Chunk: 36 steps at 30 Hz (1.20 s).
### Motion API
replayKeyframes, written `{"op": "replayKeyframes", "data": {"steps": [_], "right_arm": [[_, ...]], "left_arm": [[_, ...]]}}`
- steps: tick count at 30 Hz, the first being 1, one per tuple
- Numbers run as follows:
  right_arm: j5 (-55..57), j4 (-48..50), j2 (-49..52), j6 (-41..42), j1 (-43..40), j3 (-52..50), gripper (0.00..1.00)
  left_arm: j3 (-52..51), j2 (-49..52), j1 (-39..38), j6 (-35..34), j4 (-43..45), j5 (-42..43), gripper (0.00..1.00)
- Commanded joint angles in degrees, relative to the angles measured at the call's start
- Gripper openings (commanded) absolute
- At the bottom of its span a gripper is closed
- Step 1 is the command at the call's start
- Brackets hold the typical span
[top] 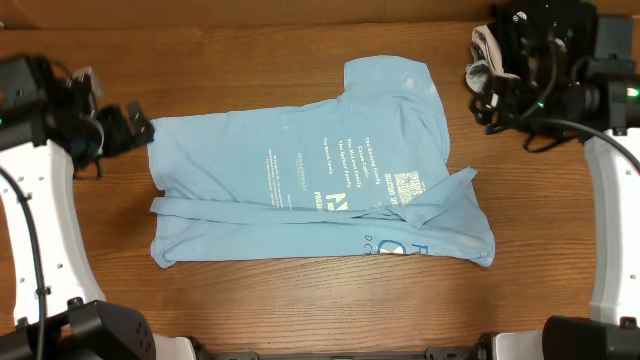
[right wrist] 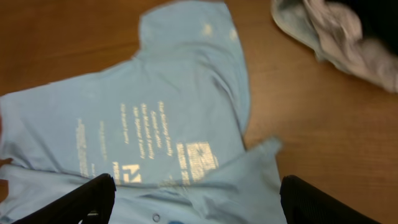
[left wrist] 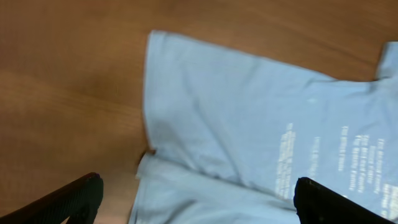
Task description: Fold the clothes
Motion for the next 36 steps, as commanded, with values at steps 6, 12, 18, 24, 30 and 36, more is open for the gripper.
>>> {"op": "replayKeyframes", "data": {"steps": [6, 12, 18, 24, 30, 36], "right_arm": [[1.05, 1.18, 6.01, -2.34, 2.69, 5.81, 0.88], [1.03, 0.68, 8.74, -2.40, 2.69, 5.68, 0.84], [1.05, -0.44, 9.03, -2.38, 2.69, 5.68, 0.83], [1.05, -1.55, 9.03, -2.38, 2.69, 5.66, 0.83], [1.05, -1.70, 9.03, -2.38, 2.69, 5.66, 0.83], [1.05, -1.73, 9.03, -2.38, 2.69, 5.64, 0.83]], "left_arm": [[16.98, 16.11, -4.24, 2.54, 0.35, -7.85, 1.00], [18.58, 27.58, -4.02, 5.70, 9.11, -7.54, 1.00], [18.58, 35.71, -4.76, 7.28, 12.61, -7.43, 0.89], [18.56, 41.11, -4.66, 7.23, 13.55, -7.91, 0.80], [18.53, 44.15, -4.66, 7.02, 15.37, -9.44, 0.77], [18.47, 46.23, -4.66, 7.02, 15.78, -12.09, 0.71]]}}
